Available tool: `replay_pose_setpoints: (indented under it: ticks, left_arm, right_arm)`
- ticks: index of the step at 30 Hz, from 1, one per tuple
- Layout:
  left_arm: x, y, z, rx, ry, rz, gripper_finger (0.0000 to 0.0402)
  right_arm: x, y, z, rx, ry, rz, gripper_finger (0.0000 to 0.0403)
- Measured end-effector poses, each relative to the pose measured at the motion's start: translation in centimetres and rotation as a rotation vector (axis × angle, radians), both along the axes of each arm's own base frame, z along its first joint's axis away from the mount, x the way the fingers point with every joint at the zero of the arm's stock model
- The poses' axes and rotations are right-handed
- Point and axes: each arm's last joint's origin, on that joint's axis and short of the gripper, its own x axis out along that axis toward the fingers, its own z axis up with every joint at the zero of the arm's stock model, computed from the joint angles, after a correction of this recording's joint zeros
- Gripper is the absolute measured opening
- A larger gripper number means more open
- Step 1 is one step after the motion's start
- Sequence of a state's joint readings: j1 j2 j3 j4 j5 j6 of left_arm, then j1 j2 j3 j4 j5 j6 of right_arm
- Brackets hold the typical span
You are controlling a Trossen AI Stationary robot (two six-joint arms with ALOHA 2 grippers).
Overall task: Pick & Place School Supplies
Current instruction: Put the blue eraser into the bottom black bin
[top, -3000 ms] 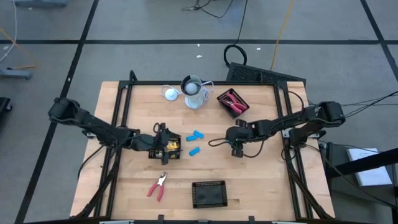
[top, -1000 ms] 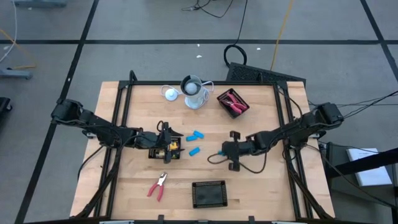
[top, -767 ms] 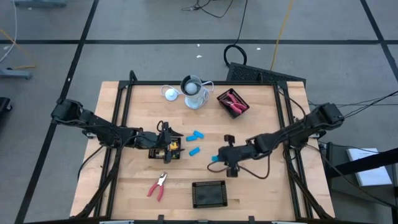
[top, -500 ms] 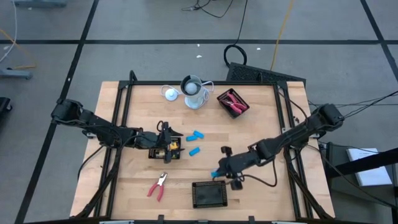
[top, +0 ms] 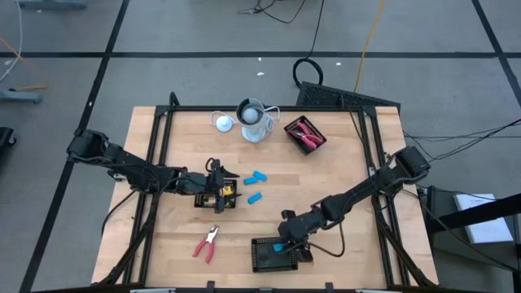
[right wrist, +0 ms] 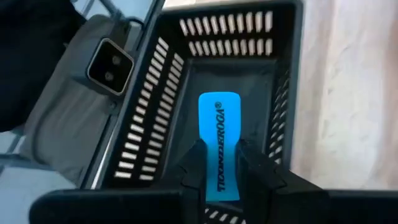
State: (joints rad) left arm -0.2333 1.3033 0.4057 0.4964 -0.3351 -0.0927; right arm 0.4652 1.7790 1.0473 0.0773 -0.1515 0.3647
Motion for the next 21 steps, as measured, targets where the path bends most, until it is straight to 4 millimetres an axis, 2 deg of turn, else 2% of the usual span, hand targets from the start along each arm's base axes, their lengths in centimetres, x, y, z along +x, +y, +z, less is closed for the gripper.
replay_pose_setpoints:
  ticks: [4,8,16,21]
  left_arm:
    - [0.0,0.0,-0.01,-0.011,-0.001,0.005,0.0326]
    - [-0.01,0.0,-0.02,-0.013,0.0,0.005,0.0326]
    - [-0.03,0.0,-0.06,-0.015,0.005,0.005,0.0326]
    - [-0.04,-0.04,-0.06,-0.015,0.005,0.003,0.0326]
  right_arm:
    - [0.25,0.16,-0.73,0.02,0.019,-0.007,0.0046]
    - [0.29,0.17,-0.66,0.029,0.016,-0.015,0.0053]
    - [0.54,0.28,-0.3,0.047,-0.025,-0.016,0.0204]
    - [0.84,-0.01,-0.16,0.01,-0.072,-0.034,0.0235]
